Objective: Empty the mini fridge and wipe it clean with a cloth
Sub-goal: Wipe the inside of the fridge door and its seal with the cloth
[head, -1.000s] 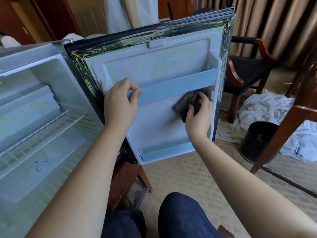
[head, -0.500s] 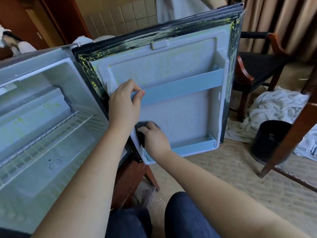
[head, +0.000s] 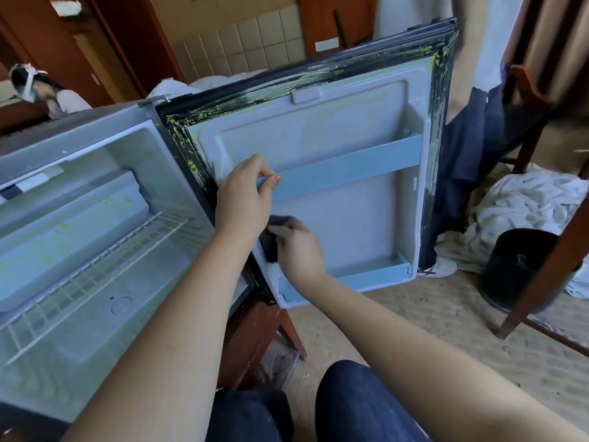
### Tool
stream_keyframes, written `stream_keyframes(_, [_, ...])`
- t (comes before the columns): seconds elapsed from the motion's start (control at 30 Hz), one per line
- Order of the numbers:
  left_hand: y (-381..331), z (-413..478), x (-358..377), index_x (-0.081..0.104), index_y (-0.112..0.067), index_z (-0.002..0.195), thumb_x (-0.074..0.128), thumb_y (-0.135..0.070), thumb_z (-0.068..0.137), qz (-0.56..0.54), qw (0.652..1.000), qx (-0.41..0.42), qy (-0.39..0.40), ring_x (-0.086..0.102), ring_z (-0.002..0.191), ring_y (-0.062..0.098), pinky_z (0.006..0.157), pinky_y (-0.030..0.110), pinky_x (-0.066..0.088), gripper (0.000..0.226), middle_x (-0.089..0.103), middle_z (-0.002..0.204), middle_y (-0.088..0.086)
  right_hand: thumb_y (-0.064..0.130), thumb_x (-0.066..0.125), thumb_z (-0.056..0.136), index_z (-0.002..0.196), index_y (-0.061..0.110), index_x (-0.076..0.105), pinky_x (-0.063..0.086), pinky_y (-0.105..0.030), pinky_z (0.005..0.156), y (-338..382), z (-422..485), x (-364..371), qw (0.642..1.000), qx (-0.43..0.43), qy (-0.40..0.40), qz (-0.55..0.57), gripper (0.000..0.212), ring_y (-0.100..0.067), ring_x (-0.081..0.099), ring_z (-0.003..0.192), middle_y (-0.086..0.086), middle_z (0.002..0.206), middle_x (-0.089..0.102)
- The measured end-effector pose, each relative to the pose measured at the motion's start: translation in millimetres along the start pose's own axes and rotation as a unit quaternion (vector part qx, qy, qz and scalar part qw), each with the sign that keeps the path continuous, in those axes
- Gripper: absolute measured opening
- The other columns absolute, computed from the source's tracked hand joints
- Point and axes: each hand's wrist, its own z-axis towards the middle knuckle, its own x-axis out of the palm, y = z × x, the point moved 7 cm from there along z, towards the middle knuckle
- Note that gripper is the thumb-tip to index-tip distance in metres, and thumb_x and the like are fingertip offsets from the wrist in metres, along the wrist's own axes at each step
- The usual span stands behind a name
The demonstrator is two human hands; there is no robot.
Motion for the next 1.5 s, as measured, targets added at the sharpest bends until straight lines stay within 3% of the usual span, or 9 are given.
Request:
stream_keyframes(0.1, [-2,1,-1,0.056,-0.002,0.087,0.06,-0.014,0.093,0.002,1.0,-0.003,-0.004,0.054,0.089,0.024,0.067,0.025,0.026,0.014,0.055,0.087,-0.003,0.001,0.049,0.082,0.077,0.007,0.069,0.031,-0.03,0.057,28,22,-35,0.994,-0.049,-0.09,-0.031,0.022,-0.031,0.056,0.083,-0.01,0.079,0.06])
stream_keyframes(0.17, [-2,0,-2,0.056,-0.001,0.087,0.06,-0.014,0.093,0.0,1.0,-0.001,-0.007,0.054,0.088,0.024,0.066,0.025,0.025,0.014,0.056,0.087,-0.001,0.002,0.053,0.083,0.082,0.009,0.069,0.032,-0.029,0.057,29,22,-36,0.991,-0.071,-0.106,-0.044,0.018,-0.029,0.055,0.087,-0.008,0.083,0.057])
stream_keyframes(0.3, [0,-1,-1,0.056,-0.002,0.087,0.061,-0.014,0.093,-0.007,1.0,0.008,-0.007,0.057,0.091,0.027,0.067,0.026,0.028,0.014,0.061,0.09,0.003,0.005,0.052,0.088,0.112,0.018,0.068,0.041,-0.03,0.074,-30,-1,16,0.995,-0.011,0.004,-0.101,0.032,-0.031,0.056,0.106,-0.007,0.117,0.059])
stream_keyframes(0.53, [2,0,-3,0.057,-0.001,0.089,0.061,-0.014,0.093,-0.005,1.0,0.014,-0.003,0.057,0.09,0.028,0.065,0.026,0.025,0.014,0.063,0.091,0.008,0.005,0.049,0.093,0.117,0.018,0.068,0.049,-0.029,0.081,-89,-26,46,0.965,0.151,0.148,-0.153,0.033,-0.026,0.063,0.101,-0.006,0.115,0.067])
stream_keyframes(0.83, [1,-1,0,0.058,-0.001,0.088,0.061,-0.013,0.091,-0.002,1.0,0.027,-0.015,0.057,0.091,0.028,0.067,0.024,0.025,0.013,0.064,0.091,0.009,0.008,0.058,0.088,0.088,0.006,0.072,0.04,-0.033,0.069,-10,8,-64,0.983,-0.037,-0.182,-0.015,0.015,-0.029,0.06,0.084,-0.012,0.092,0.07])
stream_keyframes(0.97, [1,0,0,0.058,0.0,0.089,0.061,-0.013,0.091,-0.001,1.0,0.026,-0.014,0.058,0.093,0.028,0.068,0.023,0.025,0.014,0.06,0.089,0.003,0.009,0.062,0.086,0.083,0.005,0.072,0.039,-0.032,0.065,-4,16,-78,0.971,-0.078,-0.225,-0.033,0.011,-0.029,0.059,0.078,-0.013,0.082,0.068])
stream_keyframes(1.03, [1,1,2,0.058,0.0,0.089,0.061,-0.013,0.092,-0.002,0.999,0.032,-0.014,0.059,0.094,0.028,0.069,0.023,0.026,0.014,0.063,0.092,0.006,0.007,0.063,0.085,0.094,0.009,0.074,0.038,-0.027,0.071,-24,6,-58,0.977,-0.079,-0.194,-0.046,0.015,-0.028,0.061,0.087,-0.011,0.096,0.07])
stream_keyframes(1.2, [4,2,4,0.057,-0.001,0.089,0.06,-0.015,0.092,-0.003,0.999,0.03,-0.015,0.059,0.094,0.027,0.068,0.023,0.026,0.014,0.064,0.094,0.008,0.014,0.051,0.092,0.109,0.022,0.072,0.046,-0.029,0.083,-122,-20,19,0.966,0.169,0.124,-0.151,0.028,-0.028,0.061,0.105,-0.006,0.116,0.068])
stream_keyframes(1.5, [5,1,4,0.056,-0.002,0.087,0.061,-0.014,0.092,-0.006,0.999,0.036,-0.016,0.059,0.092,0.028,0.067,0.025,0.027,0.014,0.064,0.092,0.009,0.013,0.055,0.092,0.106,0.018,0.074,0.047,-0.028,0.079,-105,-16,-14,0.984,0.158,0.032,-0.079,0.024,-0.025,0.064,0.101,-0.005,0.109,0.072])
